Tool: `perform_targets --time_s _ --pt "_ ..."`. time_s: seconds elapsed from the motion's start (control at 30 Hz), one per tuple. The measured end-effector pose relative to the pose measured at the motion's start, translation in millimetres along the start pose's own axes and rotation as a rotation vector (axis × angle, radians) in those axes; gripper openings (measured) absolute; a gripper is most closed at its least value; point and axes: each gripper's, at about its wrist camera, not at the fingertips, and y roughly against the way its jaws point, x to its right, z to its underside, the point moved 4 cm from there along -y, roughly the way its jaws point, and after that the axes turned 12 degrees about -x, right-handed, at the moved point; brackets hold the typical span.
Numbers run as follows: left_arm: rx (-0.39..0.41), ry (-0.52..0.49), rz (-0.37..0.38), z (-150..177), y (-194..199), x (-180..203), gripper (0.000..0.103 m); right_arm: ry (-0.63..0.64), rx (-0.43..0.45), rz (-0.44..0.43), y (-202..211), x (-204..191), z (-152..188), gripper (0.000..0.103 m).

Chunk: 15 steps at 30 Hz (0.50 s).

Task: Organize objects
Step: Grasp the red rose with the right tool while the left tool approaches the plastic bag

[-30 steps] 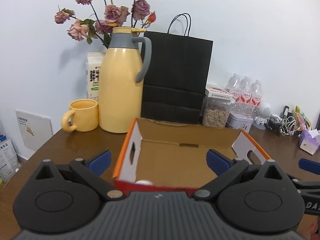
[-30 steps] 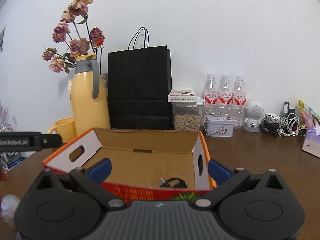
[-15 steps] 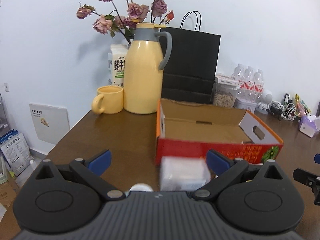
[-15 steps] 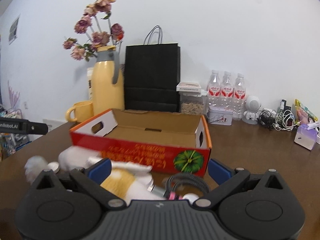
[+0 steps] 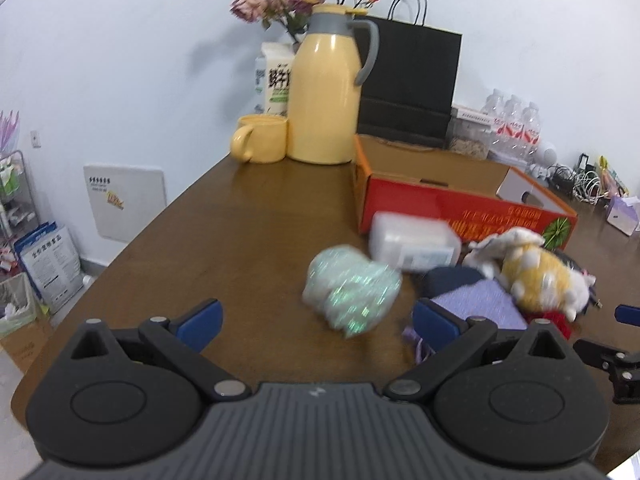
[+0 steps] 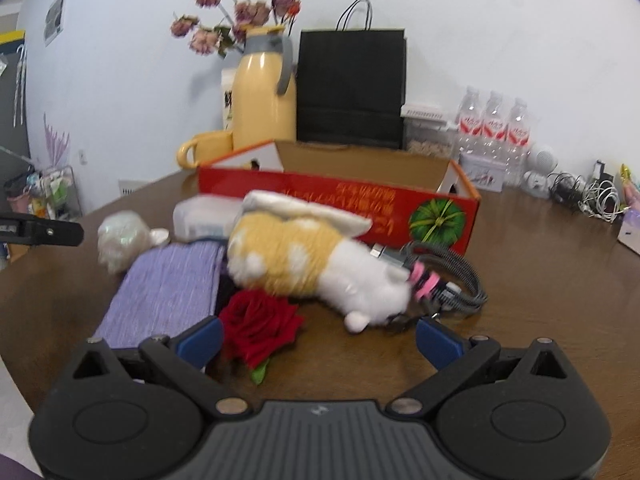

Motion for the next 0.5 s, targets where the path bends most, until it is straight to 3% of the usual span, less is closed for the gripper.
perform_targets --time_s 0.33,0.47,0.5 --pt "-0.008 0.020 -0.003 9 2 -10 0.103 0.010 -0.017 -0.071 -21 -17 -10 0.081" --pt "-0.013 0.021 0.001 11 1 -10 0.103 0.012 -0.029 -0.101 -27 -22 -11 0.056" --pt "-0.014 0.021 0.002 11 0 -10 0.103 0.012 -0.031 -0.107 -28 -22 -11 0.053"
